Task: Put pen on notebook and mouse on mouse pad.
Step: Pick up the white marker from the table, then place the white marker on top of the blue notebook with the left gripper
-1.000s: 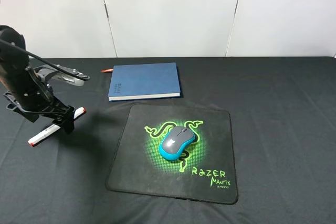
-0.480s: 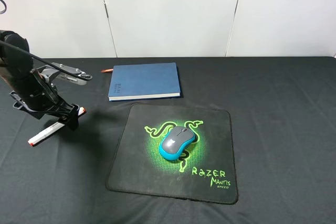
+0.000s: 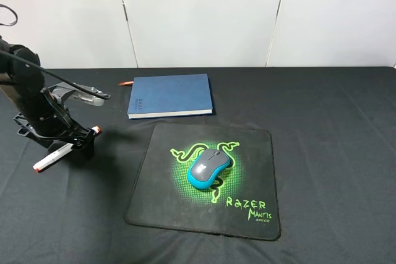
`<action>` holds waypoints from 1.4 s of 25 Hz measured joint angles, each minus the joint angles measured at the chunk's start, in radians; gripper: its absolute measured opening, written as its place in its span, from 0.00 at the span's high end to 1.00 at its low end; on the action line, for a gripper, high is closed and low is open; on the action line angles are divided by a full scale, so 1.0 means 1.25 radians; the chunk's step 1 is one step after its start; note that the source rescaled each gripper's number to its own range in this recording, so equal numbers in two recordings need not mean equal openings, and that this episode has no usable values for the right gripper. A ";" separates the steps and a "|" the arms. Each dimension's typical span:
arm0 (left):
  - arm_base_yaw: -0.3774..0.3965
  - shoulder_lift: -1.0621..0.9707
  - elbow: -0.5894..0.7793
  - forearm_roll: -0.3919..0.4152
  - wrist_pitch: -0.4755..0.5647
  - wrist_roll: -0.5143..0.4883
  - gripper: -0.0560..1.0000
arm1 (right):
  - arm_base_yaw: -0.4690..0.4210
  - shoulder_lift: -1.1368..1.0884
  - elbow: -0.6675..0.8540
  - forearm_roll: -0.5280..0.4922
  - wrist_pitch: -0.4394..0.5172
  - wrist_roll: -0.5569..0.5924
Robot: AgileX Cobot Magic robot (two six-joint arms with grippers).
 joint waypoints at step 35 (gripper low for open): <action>-0.010 -0.108 -0.215 0.003 0.377 0.002 0.95 | 0.000 0.000 0.000 0.000 0.001 0.000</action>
